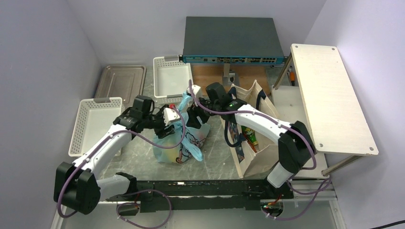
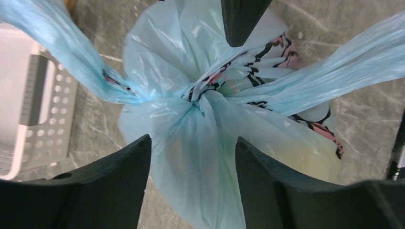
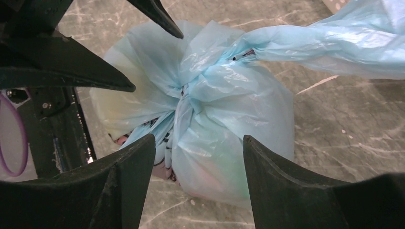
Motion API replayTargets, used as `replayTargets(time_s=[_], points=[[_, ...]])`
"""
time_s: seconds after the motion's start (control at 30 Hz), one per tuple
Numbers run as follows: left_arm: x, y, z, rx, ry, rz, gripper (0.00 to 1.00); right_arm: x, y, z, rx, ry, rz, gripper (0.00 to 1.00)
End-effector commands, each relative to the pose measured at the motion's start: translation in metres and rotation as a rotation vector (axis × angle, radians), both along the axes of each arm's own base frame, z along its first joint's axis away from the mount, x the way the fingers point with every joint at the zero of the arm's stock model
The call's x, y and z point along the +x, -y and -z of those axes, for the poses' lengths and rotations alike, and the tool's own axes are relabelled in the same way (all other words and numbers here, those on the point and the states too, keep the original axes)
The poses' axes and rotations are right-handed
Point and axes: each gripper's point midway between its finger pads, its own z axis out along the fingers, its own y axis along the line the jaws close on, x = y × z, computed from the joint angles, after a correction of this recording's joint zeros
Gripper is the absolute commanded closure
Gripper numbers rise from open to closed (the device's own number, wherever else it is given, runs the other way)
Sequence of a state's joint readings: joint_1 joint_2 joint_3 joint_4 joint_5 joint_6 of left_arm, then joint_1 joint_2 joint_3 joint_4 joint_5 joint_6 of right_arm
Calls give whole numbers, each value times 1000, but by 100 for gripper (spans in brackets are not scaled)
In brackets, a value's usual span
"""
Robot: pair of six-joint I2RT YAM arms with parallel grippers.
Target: Untie the knot of the grocery bags and take out the mixed food
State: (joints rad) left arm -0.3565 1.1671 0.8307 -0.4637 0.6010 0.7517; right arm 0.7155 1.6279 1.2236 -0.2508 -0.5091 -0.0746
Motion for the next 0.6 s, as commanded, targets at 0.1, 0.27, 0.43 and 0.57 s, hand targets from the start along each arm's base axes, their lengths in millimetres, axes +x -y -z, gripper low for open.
replayTargets(time_s=[0.1,0.27,0.43,0.57], points=[[19,0,8,22,54,-40,59,-2,-8,22,8,26,-55,30],[4,1,1,-17,44,-31,100,-8,0,44,-32,24,-63,39],[-13,-8,-7,-22,79,-25,100,-4,15,42,-66,45,-37,100],[-15,-33,-11,-29,77,-88,100,7,38,30,-83,57,8,100]])
